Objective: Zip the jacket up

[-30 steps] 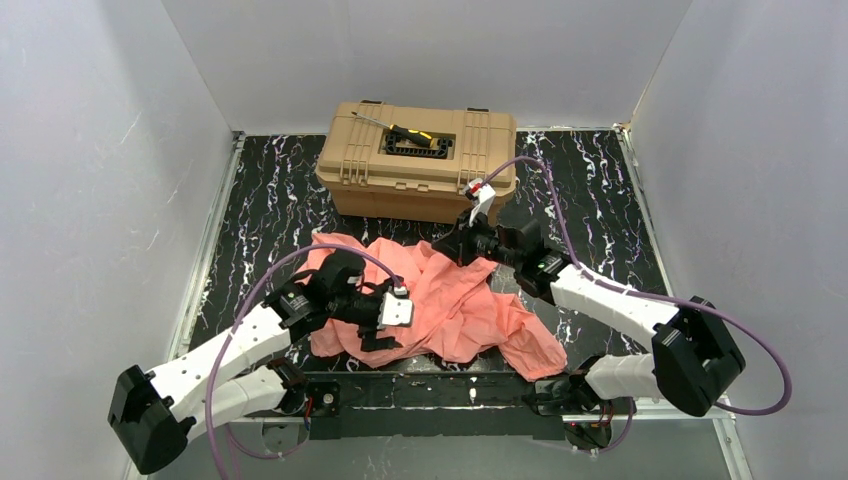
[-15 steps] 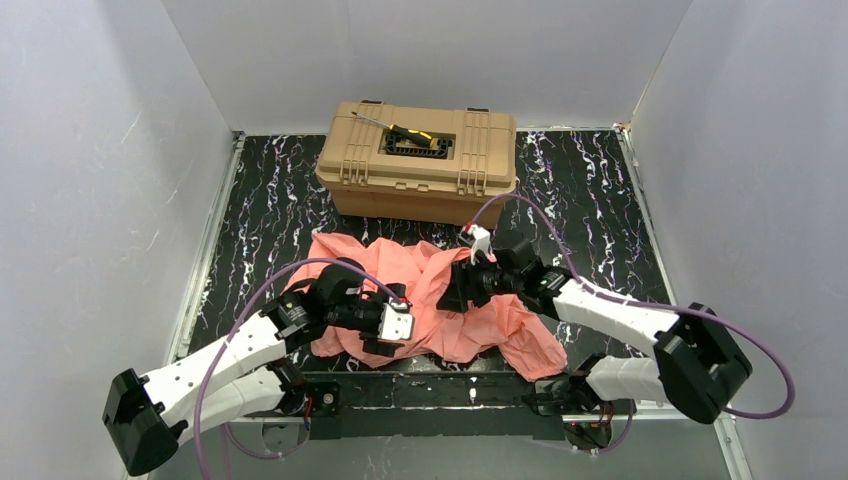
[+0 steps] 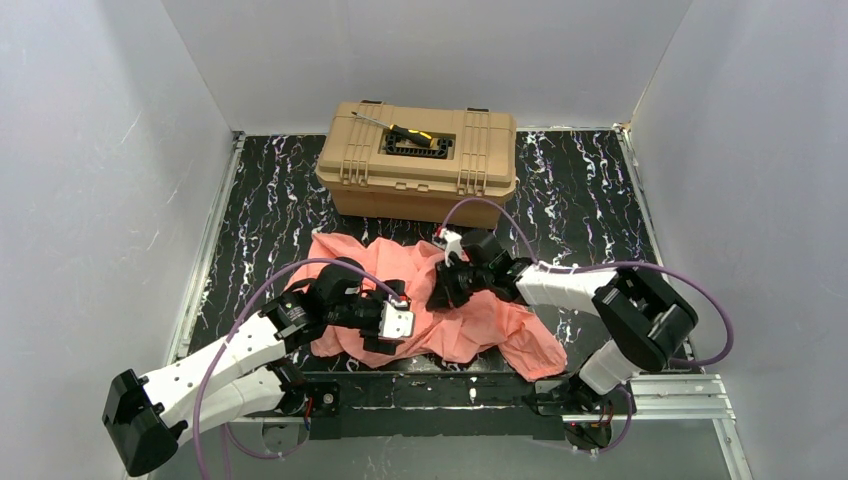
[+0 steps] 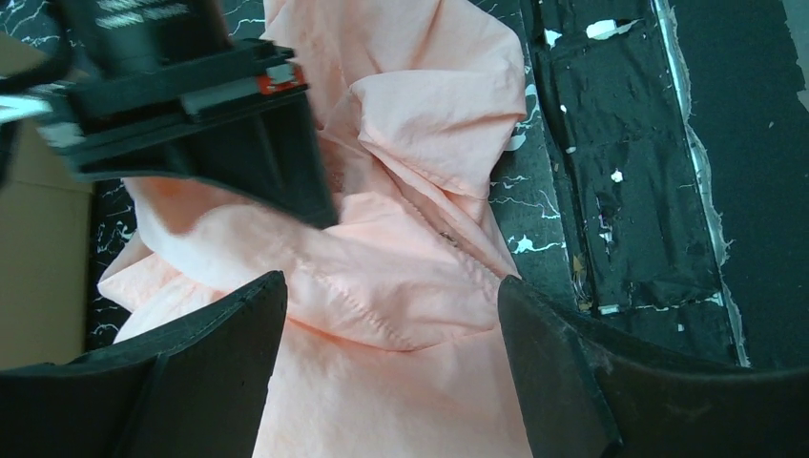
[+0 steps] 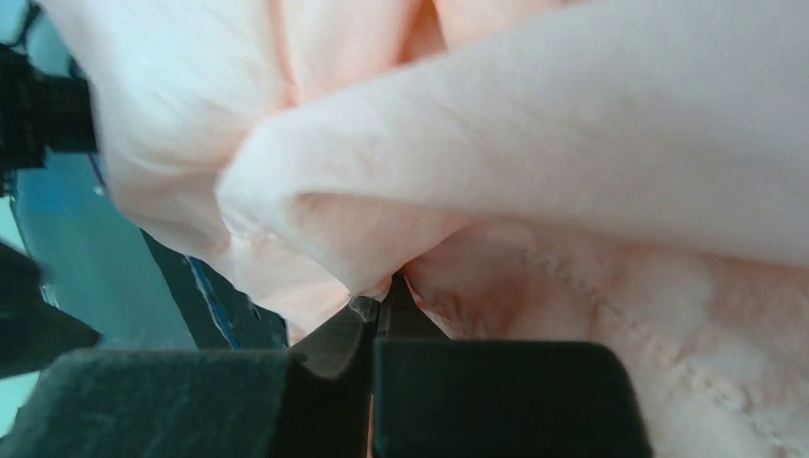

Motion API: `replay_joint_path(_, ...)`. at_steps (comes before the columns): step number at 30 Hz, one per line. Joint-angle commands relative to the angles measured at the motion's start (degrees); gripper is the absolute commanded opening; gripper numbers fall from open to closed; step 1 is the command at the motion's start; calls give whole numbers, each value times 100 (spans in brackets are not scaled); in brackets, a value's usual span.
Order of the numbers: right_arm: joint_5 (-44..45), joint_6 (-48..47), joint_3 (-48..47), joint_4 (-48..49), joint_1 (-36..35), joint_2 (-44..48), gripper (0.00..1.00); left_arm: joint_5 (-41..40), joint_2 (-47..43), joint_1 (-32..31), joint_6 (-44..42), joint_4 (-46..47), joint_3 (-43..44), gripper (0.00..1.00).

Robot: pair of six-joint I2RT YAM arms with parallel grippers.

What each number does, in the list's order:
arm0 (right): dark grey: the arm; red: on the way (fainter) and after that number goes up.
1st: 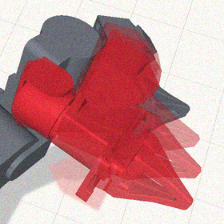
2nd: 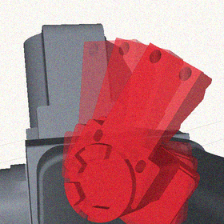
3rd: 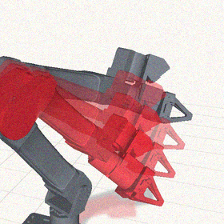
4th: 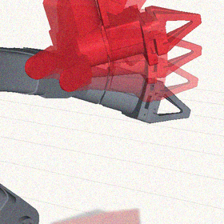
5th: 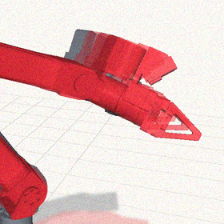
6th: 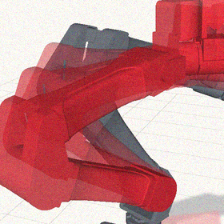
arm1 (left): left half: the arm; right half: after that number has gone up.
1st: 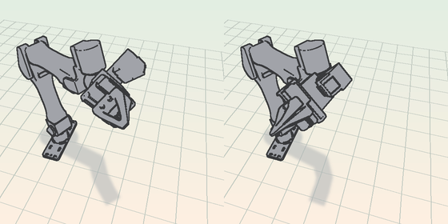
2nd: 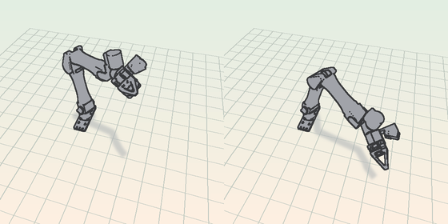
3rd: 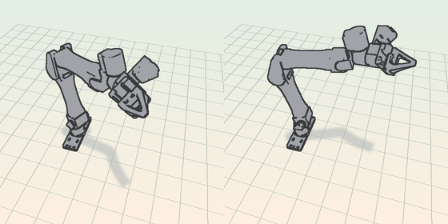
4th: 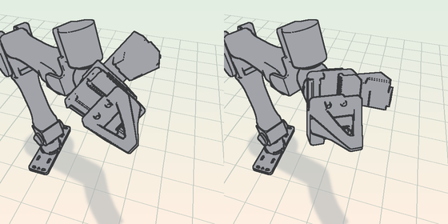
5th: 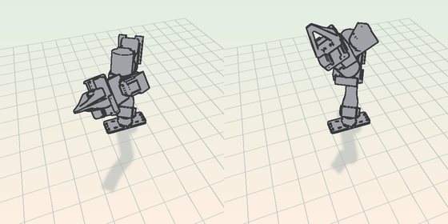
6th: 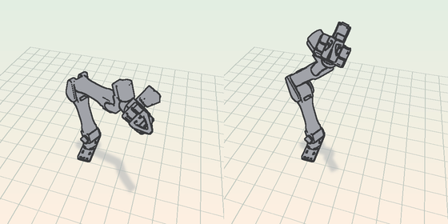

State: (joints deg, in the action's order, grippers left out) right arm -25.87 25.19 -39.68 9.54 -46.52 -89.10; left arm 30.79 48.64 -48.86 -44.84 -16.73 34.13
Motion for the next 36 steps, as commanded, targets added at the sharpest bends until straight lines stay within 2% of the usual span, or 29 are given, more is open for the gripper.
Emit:
replay_joint_path(1,86,2,-662,323,116,591,1,-29,-28,-10,305,-52,80,80)
replay_joint_path(9,71,398,-1081,127,177,1233,1,-455,117,-9,1775,206,258,81)
replay_joint_path(13,104,493,-1126,-17,170,1448,1,-1504,286,-12,2406,620,226,81)
replay_joint_path(16,190,524,-1177,-159,170,1631,1,-1961,495,-9,2905,952,266,81)
replay_joint_path(22,270,596,-1222,-403,171,1863,1,-1736,1386,-10,3771,948,601,80)
replay_joint_path(27,430,618,-1166,-542,170,2062,1,-1671,1739,-9,4130,1159,579,72)
replay_joint_path(30,506,620,-1217,-668,178,2055,1,-1762,1913,-10,4200,1339,511,57)
replay_joint_path(33,575,644,-1192,-737,227,2040,1,-1889,2060,-2,4097,1366,612,26)
replay_joint_path(34,580,647,-1184,-757,284,2030,1,-1736,2010,21,4044,1324,656,8)
replay_joint_path(35,580,628,-1182,-792,373,2021,1,-1489,1919,70,3992,1260,709,0)
replay_joint_path(36,563,604,-1187,-810,465,2013,1,-1077,1777,152,3926,1183,743,0)
